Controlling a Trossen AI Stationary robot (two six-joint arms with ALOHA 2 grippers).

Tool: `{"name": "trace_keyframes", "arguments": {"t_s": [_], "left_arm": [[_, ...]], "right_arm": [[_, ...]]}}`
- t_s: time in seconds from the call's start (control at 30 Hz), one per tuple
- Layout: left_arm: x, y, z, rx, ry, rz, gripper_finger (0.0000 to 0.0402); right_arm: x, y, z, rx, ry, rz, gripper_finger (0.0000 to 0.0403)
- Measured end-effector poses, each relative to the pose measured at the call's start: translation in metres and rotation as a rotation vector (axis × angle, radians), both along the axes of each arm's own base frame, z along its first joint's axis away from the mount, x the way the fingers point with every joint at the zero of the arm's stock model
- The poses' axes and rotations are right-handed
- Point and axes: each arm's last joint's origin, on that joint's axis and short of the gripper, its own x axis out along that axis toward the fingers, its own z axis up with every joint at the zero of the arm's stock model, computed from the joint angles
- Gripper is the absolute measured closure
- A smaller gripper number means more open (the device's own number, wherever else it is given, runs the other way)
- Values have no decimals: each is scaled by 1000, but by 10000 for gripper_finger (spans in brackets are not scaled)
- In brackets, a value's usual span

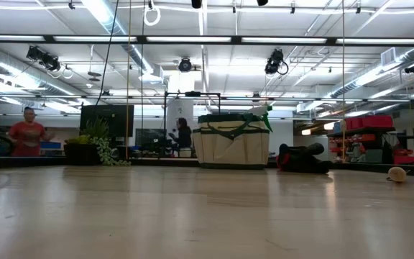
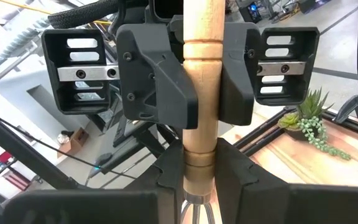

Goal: Pick & Place Garden tools in Gardening bag
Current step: Put the brown hand rake into the white gardening bag

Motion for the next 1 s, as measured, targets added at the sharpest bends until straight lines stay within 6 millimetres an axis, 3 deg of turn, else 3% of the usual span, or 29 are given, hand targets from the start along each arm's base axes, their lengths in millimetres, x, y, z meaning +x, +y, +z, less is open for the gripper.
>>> {"name": "trace_keyframes", "arguments": {"t_s": [1.0], "left_arm": [[0,0,0,3,-1,-7,331]], "right_arm": [[0,0,0,-1,1,-1,344]]}}
